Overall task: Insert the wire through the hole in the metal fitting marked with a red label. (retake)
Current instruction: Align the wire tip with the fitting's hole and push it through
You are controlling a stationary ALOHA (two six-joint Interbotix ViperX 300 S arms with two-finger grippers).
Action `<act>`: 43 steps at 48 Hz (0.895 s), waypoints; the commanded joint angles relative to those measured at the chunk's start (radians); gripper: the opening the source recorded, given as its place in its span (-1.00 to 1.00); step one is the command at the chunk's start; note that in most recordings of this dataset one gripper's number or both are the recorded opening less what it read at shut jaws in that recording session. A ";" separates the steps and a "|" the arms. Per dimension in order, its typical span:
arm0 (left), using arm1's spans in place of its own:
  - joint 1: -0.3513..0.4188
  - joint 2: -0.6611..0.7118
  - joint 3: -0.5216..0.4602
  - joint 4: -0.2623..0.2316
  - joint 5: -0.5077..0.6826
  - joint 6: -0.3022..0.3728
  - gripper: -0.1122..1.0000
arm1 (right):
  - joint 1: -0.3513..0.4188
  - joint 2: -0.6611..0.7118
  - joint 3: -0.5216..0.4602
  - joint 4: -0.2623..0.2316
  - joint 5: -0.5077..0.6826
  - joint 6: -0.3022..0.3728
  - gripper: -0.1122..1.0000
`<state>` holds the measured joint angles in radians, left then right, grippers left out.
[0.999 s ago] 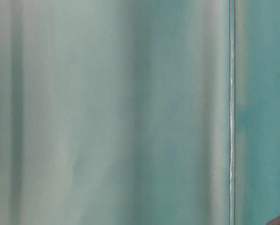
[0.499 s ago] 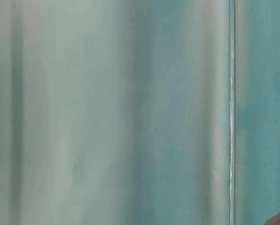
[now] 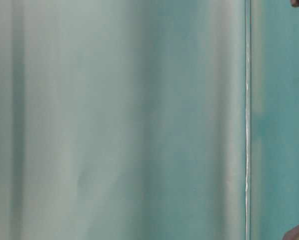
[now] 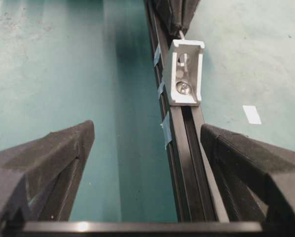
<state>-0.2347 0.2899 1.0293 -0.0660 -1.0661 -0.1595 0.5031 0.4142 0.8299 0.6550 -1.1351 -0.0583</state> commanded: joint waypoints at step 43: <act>0.005 -0.057 -0.012 0.000 0.043 -0.060 0.26 | -0.054 0.015 -0.081 -0.003 0.000 -0.011 -0.75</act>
<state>-0.2332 0.2608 1.0278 -0.0660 -1.0186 -0.2178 0.4633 0.4464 0.7639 0.6535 -1.1305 -0.0690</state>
